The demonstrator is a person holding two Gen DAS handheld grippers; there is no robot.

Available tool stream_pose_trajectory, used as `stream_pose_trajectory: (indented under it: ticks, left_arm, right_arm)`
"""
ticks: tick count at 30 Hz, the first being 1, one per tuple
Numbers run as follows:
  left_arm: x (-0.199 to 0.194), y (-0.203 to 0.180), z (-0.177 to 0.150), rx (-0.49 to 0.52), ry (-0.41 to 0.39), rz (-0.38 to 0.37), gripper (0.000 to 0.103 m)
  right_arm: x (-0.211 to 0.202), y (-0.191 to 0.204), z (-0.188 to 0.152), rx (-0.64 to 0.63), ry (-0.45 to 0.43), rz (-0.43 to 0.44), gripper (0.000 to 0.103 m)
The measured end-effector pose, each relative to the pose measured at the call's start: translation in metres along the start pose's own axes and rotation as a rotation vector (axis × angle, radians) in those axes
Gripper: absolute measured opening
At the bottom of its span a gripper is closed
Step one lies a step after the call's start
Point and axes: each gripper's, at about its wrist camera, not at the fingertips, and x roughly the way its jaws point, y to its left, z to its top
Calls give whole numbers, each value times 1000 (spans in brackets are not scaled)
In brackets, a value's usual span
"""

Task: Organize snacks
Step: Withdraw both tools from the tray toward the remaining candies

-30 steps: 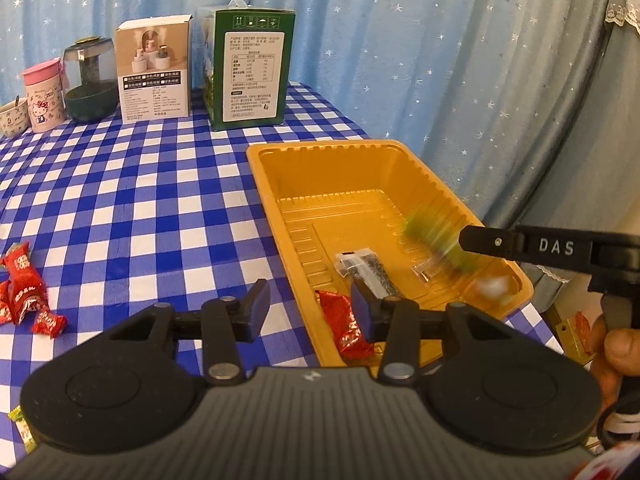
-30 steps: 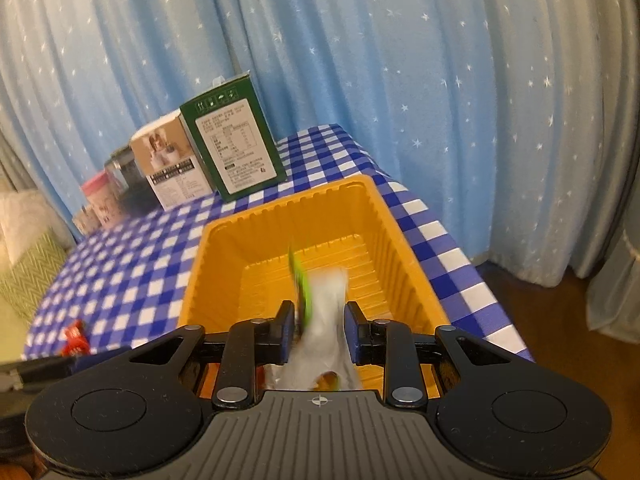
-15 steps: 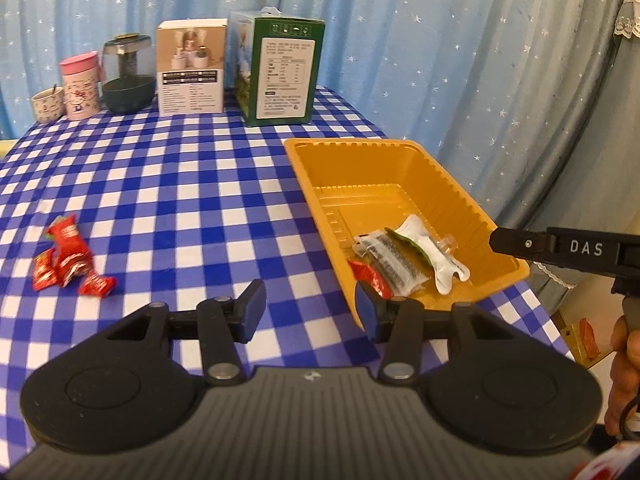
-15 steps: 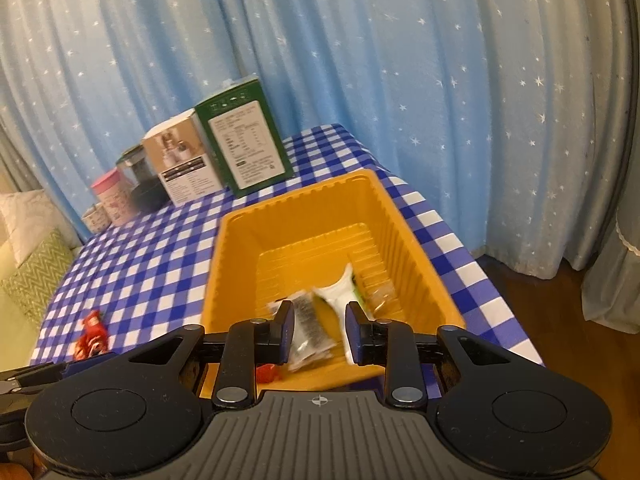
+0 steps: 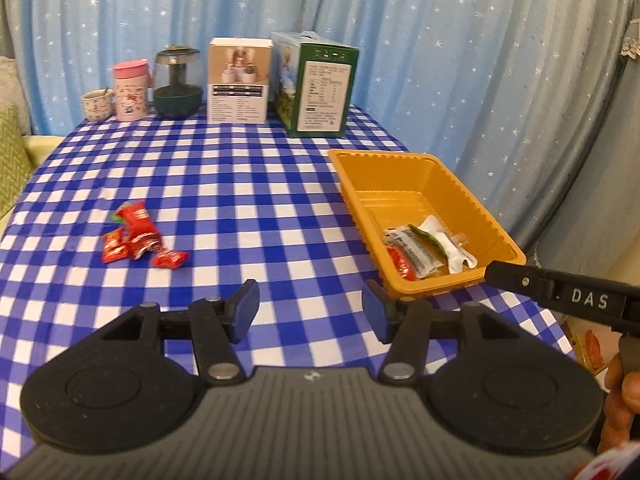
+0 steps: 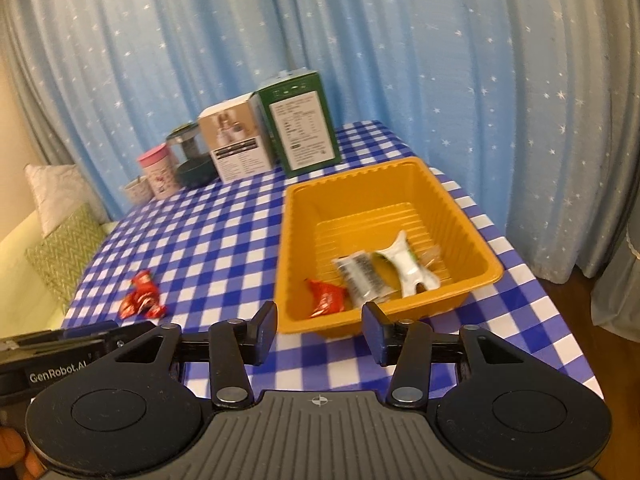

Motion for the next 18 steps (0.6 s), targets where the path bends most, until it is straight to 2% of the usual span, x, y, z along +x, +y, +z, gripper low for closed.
stream_pose_trajectory:
  ticks: [9,18]
  left_arm:
    - [-31,32,-14,-19,-14,56,61]
    - [-48,75,-30,-72,-1,133,61]
  right_arm:
    - [-6,36,-16,-45,13,40,49]
    - [1,61,-28,-105,41,82,49]
